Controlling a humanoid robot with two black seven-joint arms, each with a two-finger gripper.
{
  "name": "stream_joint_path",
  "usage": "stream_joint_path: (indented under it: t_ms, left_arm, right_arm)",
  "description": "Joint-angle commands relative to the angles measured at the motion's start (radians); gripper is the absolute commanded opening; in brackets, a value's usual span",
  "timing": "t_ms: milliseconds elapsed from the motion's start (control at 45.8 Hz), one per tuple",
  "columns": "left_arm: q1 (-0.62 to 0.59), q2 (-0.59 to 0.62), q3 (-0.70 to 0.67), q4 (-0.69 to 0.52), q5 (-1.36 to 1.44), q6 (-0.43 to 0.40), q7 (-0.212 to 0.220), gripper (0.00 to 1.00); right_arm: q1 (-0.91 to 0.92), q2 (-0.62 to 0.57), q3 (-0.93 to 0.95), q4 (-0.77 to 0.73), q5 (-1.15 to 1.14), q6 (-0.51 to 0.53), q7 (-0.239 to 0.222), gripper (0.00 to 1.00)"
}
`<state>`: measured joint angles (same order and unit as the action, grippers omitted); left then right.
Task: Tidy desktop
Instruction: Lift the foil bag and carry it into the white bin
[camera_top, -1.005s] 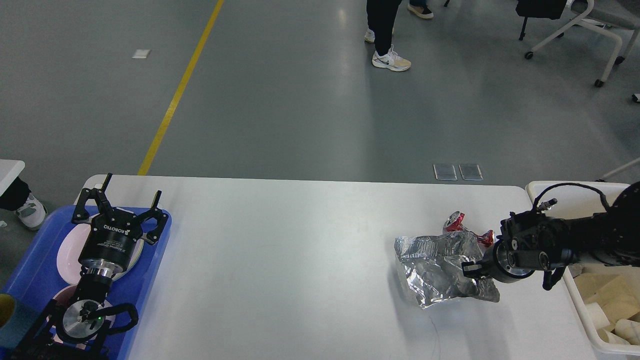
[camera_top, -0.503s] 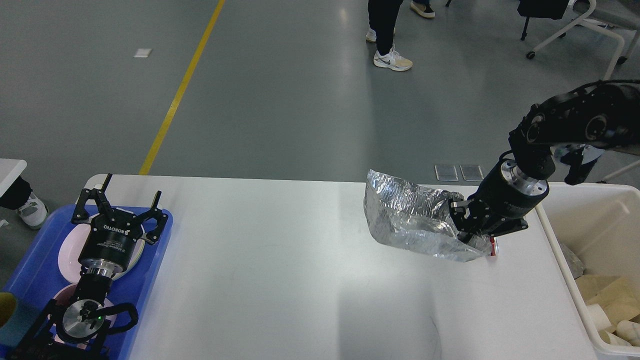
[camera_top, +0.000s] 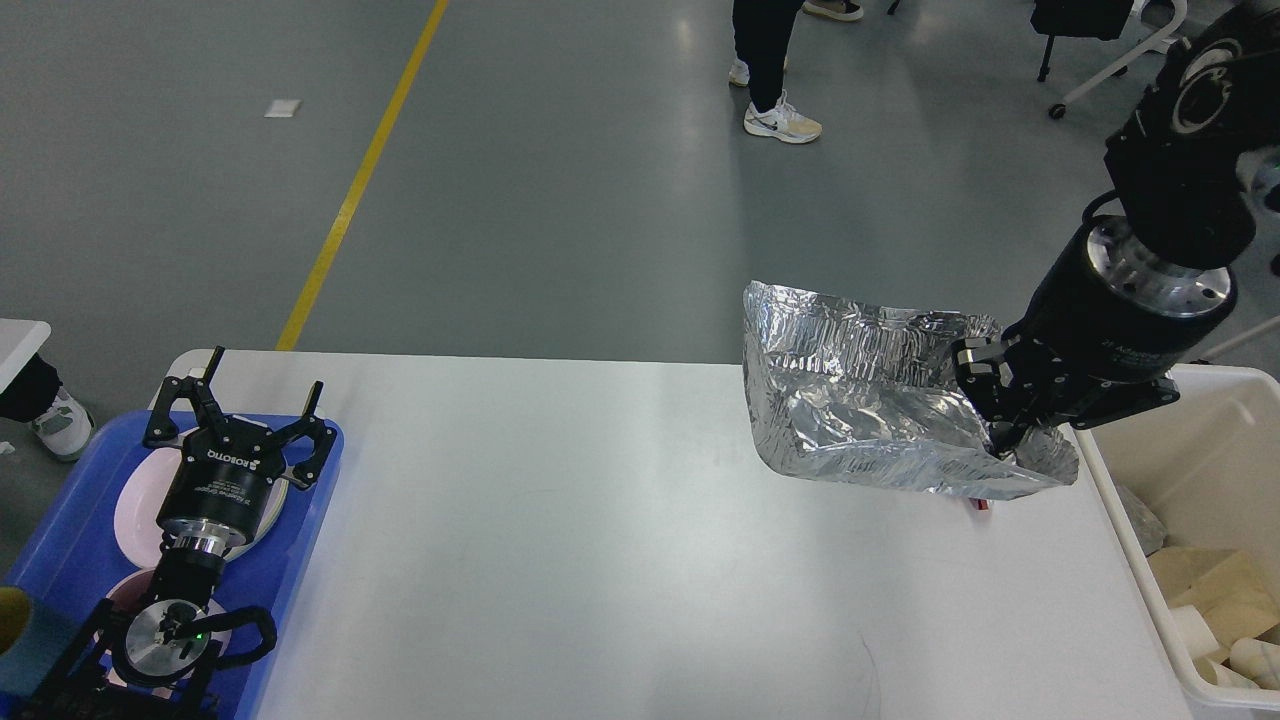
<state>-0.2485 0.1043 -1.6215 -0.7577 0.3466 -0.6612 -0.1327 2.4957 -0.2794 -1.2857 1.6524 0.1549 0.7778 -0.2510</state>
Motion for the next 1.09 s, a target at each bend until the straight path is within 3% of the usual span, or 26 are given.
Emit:
stream_joint_path:
  t_ms: [0,262,437,656,874,962,1071]
  left_arm:
    - [0.0,0.0,0.0,0.0,0.0,0.0,0.001,0.96]
    - [0.0,0.002,0.0,0.0,0.0,0.002,0.001,0.96]
    - [0.0,0.0,0.0,0.0,0.0,0.0,-0.001,0.96]
    - [0.0,0.002,0.0,0.0,0.0,0.002,-0.001,0.96]
    - [0.0,0.002,0.0,0.0,0.0,0.002,-0.001,0.96]
    - [0.0,0.0,0.0,0.0,0.0,0.002,-0.001,0.96]
    - [0.0,0.002,0.0,0.0,0.0,0.002,-0.001,0.96]
  right_arm:
    - [-0.008,-0.001,-0.02,-0.002,0.011,0.005,0.001,0.0]
    - [-0.041,-0.032,-0.153,-0.071,0.034,-0.009,0.003,0.0]
    - [-0.175,-0.222,-0.205,-0.247,0.031,-0.012,0.003,0.0]
    - [-0.593,-0.397,-0.12,-0.689,0.031,-0.012,0.007,0.0]
    - [-1.061,-0.406,0.141,-1.112,0.032,-0.023,0.009,0.0]
    - [-1.268,-0.392,0.262,-1.294,0.032,-0.072,0.007,0.0]
    - [-1.48,-0.348,0.407,-1.454,0.031,-0.213,0.009,0.0]
